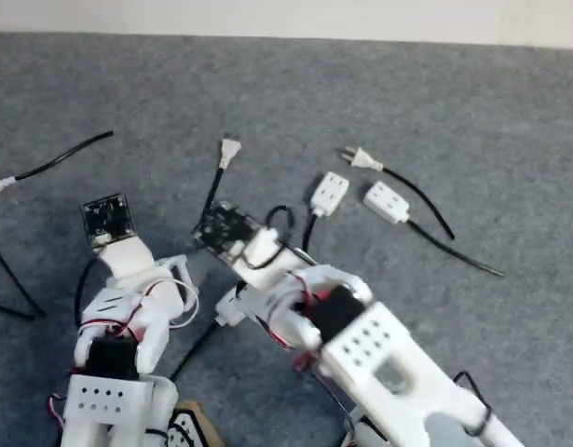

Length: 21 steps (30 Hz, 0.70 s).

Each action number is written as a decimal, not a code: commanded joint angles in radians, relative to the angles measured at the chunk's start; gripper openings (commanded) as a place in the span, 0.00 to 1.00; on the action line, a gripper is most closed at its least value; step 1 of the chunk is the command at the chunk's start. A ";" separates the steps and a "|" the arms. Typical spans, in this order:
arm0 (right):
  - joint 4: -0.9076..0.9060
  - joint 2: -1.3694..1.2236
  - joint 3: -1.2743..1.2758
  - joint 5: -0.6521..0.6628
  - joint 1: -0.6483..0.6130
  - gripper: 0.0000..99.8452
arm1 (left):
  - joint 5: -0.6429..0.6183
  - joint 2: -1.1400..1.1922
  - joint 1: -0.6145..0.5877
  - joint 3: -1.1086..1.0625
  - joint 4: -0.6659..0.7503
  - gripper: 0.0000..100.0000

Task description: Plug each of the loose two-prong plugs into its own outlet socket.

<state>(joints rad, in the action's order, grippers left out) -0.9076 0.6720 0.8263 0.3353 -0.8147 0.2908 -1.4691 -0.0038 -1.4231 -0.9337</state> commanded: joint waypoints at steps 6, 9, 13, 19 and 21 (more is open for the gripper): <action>0.062 -0.177 -0.053 0.381 0.001 0.00 | -0.008 0.004 -0.019 0.038 0.021 0.31; 0.071 -0.180 -0.054 0.393 -0.001 0.00 | -0.008 0.004 -0.033 0.038 0.021 0.31; 0.091 -0.162 -0.053 0.390 -0.002 0.00 | -0.008 0.004 -0.035 0.038 0.023 0.31; 0.058 -0.163 -0.053 0.387 -0.047 0.00 | -0.008 0.004 -0.035 0.038 0.023 0.31; 0.056 -0.165 -0.050 0.385 -0.044 0.00 | -0.008 0.004 -0.035 0.038 0.023 0.31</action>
<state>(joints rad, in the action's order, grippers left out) -0.8462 0.4910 0.8109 0.7142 -0.8439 0.2892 -1.4691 -0.0284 -1.4231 -0.9306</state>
